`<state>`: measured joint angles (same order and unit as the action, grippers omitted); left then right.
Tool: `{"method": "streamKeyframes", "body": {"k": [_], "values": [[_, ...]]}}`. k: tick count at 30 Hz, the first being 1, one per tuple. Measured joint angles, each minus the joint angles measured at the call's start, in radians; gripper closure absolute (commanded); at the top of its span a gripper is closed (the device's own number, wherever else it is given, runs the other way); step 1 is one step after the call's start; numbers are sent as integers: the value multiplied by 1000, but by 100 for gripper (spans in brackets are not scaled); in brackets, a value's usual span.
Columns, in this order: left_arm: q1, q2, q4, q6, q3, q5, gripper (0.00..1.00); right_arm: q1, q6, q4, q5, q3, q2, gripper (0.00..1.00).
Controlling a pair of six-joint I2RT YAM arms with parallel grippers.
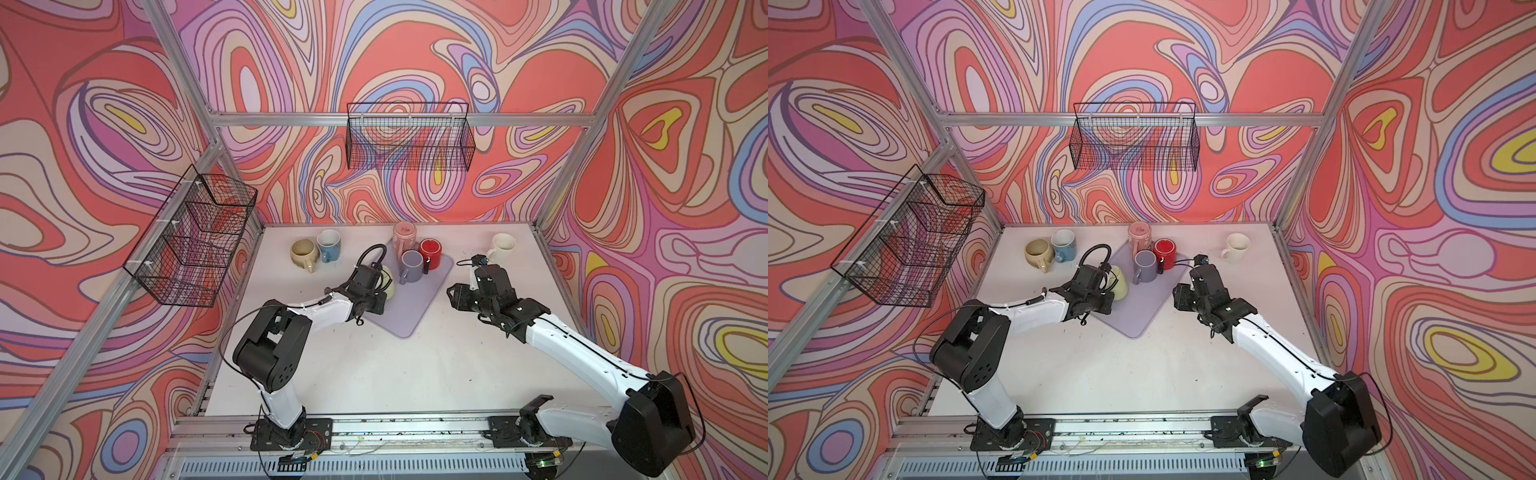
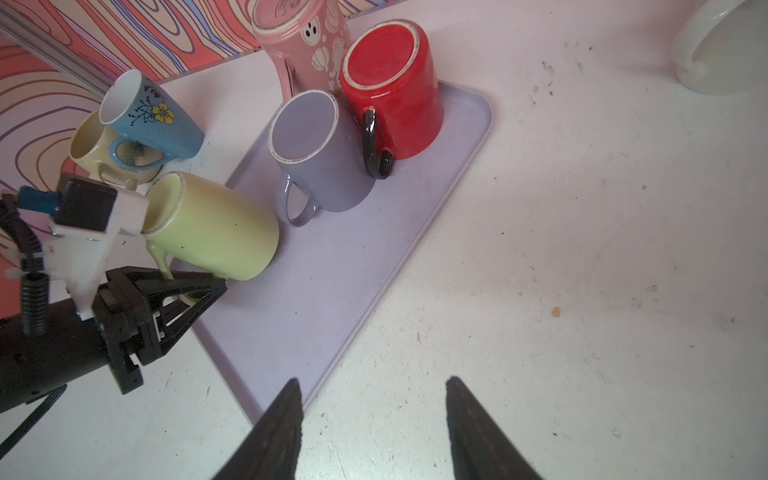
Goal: Turn the mug right side up
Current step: 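Lower the left gripper and close it on the lime green mug, then lift the lime green mug with the left gripper while the right gripper reaches toward it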
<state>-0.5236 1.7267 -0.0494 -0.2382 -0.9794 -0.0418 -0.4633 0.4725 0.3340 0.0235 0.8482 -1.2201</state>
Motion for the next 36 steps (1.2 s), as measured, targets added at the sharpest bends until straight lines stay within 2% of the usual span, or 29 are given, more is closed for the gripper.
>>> {"method": "streamKeyframes", "body": {"k": [13,27,36], "values": [[60,-177,27,-33,35,-214,85,72,8,-117,-147,-71,-2,43],[72,-233,69,-69,88,-304,86,89,34,-238,-248,-112,-19,44],[92,-332,145,-117,106,-390,87,97,86,-432,-430,-214,-10,44]]}}
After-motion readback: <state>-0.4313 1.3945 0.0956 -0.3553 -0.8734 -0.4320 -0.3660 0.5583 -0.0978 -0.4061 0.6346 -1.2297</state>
